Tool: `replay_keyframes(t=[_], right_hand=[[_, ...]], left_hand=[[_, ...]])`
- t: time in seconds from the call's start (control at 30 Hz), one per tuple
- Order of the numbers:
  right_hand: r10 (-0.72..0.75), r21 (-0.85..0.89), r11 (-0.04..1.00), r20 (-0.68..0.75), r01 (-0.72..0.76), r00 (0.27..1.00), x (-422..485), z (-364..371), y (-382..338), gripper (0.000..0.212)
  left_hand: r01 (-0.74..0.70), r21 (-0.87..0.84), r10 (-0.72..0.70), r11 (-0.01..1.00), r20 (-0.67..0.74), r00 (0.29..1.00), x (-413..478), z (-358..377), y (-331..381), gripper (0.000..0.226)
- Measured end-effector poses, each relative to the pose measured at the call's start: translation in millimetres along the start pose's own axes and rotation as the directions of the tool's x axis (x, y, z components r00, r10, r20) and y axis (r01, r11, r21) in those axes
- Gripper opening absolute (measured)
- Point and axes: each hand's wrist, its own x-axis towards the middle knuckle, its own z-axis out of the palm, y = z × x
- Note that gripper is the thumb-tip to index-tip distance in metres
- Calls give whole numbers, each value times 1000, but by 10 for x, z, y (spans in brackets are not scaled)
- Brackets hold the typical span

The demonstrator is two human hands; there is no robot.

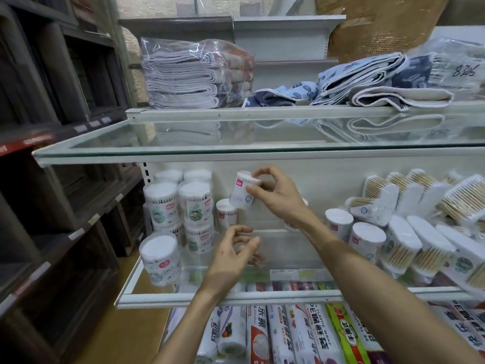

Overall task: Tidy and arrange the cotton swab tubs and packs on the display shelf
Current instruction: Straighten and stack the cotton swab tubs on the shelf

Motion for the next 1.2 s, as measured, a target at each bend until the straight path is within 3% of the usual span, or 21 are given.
replay_keyframes(t=[0.17, 0.4, 0.57, 0.63, 0.77, 0.83, 0.93, 1.03, 1.1, 1.2], right_hand=[[-145, -273, 947, 115, 171, 983, 256, 313, 12, 24], [-192, -325, 912, 199, 249, 961, 268, 348, 69, 29], [-268, -482, 842, 16, 242, 963, 107, -52, 145, 29], [-209, -619, 773, -47, 136, 977, 25, -267, 224, 29], [119, -814, 568, -59, -117, 991, -111, -519, 370, 44], [220, -786, 600, -21, -152, 975, -166, -547, 415, 38], [166, -662, 737, -17, -135, 986, -238, -564, 403, 22], [218, -342, 913, -57, -224, 974, -324, -539, 202, 19], [294, -148, 946, 22, -288, 956, -384, -494, 68, 24], [295, -46, 955, 131, -292, 946, -482, -372, -36, 31]], left_hand=[[-18, 11, 18, 1000, -16, 1000, 35, -20, -48, 24], [-13, 19, 13, 1000, -18, 1000, 72, -25, -102, 22], [-35, -43, 34, 998, -33, 999, 70, -16, -102, 22], [-30, -64, 28, 997, -30, 999, 73, -17, -97, 23], [-28, -76, 27, 997, -26, 999, 64, -19, -78, 23], [-32, -71, 31, 997, -25, 999, 59, -18, -76, 24], [-43, -37, 42, 998, -30, 999, 51, -22, -87, 26], [-59, 49, 60, 997, -12, 998, 32, -33, -78, 33], [-48, 76, 46, 996, 21, 999, 21, -39, -52, 40], [-27, 68, 23, 997, 67, 998, 2, -21, -9, 46]])
